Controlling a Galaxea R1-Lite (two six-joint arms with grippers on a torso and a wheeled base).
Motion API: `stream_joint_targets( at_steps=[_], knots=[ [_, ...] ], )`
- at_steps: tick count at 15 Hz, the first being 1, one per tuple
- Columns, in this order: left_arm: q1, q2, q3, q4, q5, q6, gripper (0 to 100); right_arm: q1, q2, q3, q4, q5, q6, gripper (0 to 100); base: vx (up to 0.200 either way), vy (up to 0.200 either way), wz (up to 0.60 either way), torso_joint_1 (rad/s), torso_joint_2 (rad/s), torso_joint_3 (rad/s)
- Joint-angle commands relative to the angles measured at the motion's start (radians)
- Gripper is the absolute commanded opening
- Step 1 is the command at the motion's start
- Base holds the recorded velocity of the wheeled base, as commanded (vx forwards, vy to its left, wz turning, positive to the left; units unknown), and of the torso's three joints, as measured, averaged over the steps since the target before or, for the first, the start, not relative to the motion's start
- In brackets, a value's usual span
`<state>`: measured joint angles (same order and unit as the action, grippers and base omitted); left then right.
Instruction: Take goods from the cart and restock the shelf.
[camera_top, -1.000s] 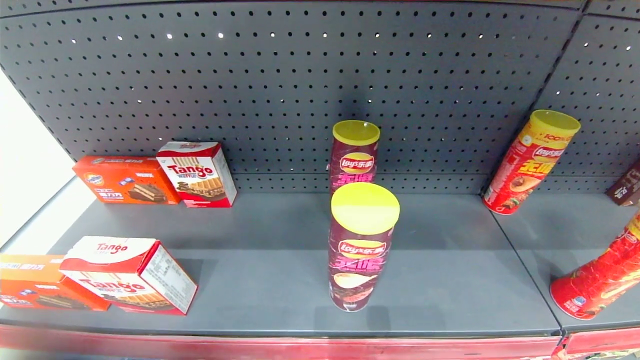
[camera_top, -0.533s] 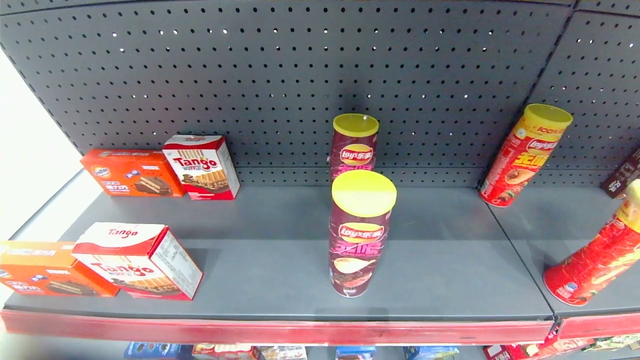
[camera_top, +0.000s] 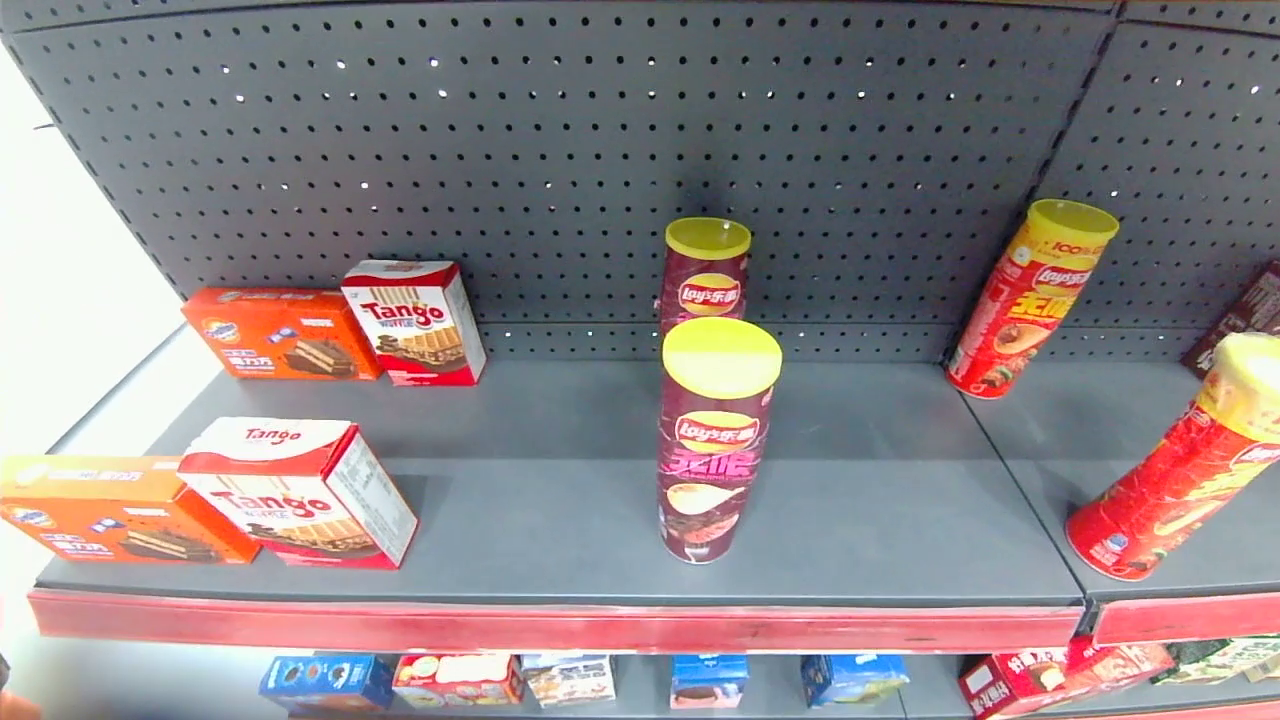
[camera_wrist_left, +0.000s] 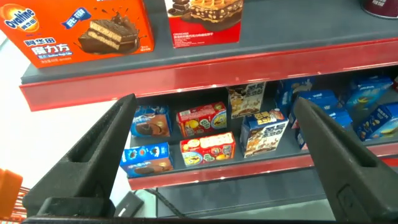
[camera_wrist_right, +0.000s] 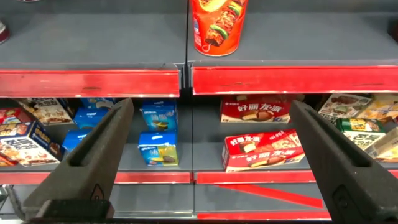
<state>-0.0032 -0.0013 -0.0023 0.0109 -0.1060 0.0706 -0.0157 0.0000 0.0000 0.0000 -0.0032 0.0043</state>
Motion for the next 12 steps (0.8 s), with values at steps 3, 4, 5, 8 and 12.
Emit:
stream_joint_targets(
  at_steps=[3,4,5,8,12],
  knots=[
    [0.002,0.001,0.001,0.0,-0.001,0.003,100,0.0,0.0,0.0,0.0,0.0,0.0,100,0.0,0.0,0.0,0.0,0.0,0.0],
    [0.002,0.001,-0.001,0.0,0.0,0.001,100,0.0,0.0,0.0,0.0,0.0,0.0,100,0.0,0.0,0.0,0.0,0.0,0.0],
    [0.002,0.001,0.001,0.0,0.0,0.001,100,0.0,0.0,0.0,0.0,0.0,0.0,100,0.0,0.0,0.0,0.0,0.0,0.0],
    [0.002,0.001,0.001,0.0,0.0,0.001,100,0.0,0.0,0.0,0.0,0.0,0.0,100,0.0,0.0,0.0,0.0,0.0,0.0],
    [0.002,0.001,0.001,0.0,0.0,0.001,100,0.0,0.0,0.0,0.0,0.0,0.0,100,0.0,0.0,0.0,0.0,0.0,0.0]
  ],
)
